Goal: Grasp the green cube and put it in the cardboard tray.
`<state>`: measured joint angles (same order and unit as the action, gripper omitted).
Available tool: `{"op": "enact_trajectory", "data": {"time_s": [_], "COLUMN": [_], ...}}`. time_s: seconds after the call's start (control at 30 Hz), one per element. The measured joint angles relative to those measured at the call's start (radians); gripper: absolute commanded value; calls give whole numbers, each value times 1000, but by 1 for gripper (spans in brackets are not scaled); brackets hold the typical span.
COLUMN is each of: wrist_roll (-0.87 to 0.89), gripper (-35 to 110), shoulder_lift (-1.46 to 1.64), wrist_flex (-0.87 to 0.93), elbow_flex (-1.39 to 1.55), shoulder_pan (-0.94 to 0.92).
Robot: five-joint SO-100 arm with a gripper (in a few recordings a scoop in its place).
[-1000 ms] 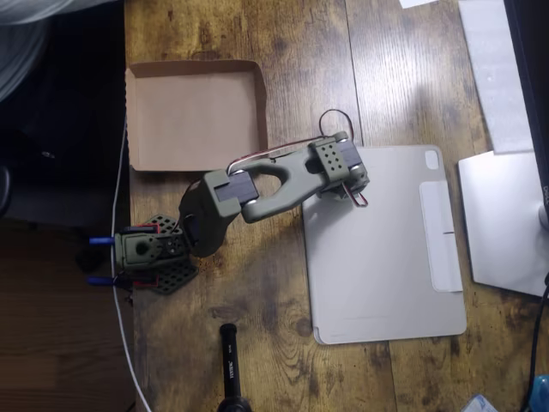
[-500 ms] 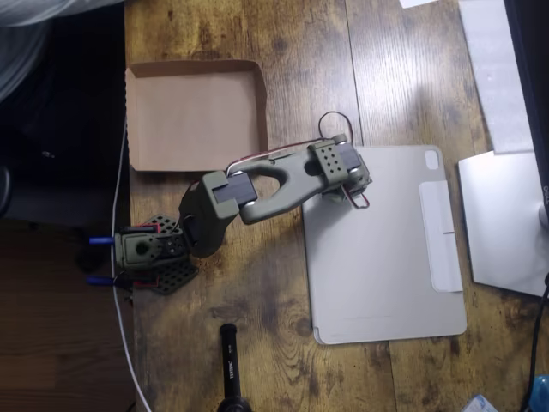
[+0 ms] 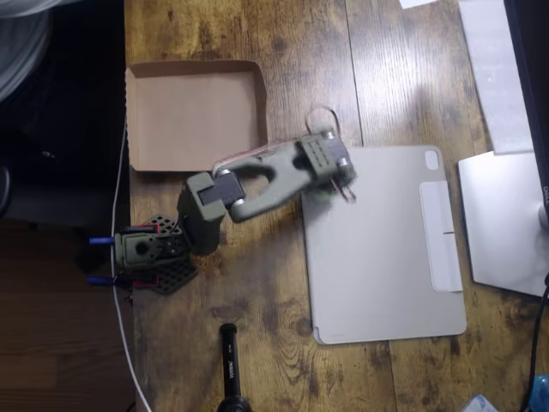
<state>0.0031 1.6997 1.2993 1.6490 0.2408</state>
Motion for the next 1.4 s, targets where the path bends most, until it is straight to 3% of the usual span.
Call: {"op": "enact_trajectory", "data": {"time_s": [0.3,0.57,1.07,1.23,1.4], "wrist_roll": [80,40,35,35,35], "gripper": [0,0,5,15,17], "shoulder_lift": [133,155,195,196,199], "wrist_flex": [229,414,400,400,397], "elbow_flex": [-126,-186,-100,-80,-63], "shoulder_pan": [229,525,575,575,575]}}
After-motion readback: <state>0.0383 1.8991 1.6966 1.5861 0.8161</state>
